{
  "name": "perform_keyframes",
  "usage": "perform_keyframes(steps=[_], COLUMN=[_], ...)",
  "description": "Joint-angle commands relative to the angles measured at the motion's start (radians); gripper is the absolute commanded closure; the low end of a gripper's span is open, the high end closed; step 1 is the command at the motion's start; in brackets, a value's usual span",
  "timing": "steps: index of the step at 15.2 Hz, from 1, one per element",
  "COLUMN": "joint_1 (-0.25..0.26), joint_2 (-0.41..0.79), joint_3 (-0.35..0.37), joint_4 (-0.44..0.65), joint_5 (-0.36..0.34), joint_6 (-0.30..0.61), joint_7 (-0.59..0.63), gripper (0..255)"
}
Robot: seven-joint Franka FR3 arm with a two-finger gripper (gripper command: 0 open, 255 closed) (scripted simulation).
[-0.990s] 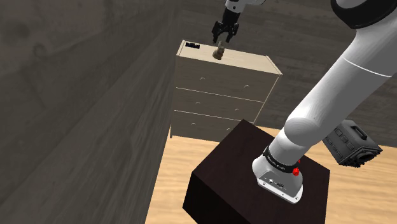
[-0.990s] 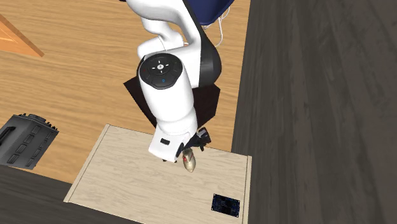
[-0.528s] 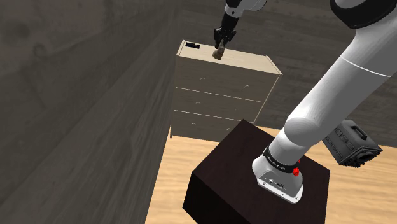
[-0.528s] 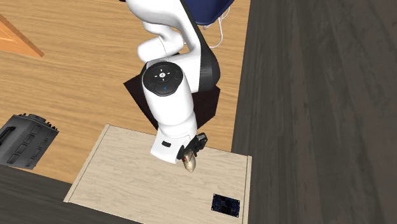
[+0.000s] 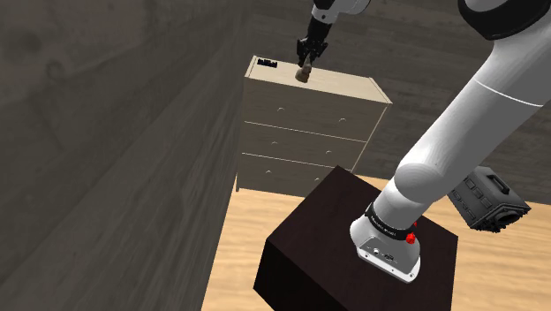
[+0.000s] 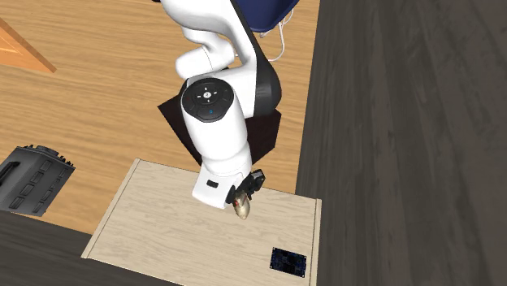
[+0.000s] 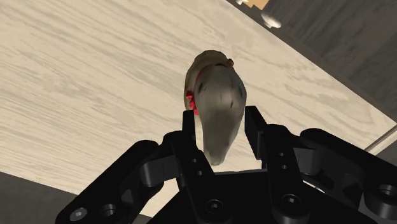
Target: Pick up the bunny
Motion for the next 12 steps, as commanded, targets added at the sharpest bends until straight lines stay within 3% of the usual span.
perform_keyframes(steps=[1,12], joint_1=[0.0,0.001], joint_2=[-0.004,-0.009], joint_3=[0.0,0.001], joint_4=[0.016,0.158], joint_5=[-0.002,-0.004], joint_6=[-0.02,-0.167], joint_7=[0.001,0.006], gripper=[255,255])
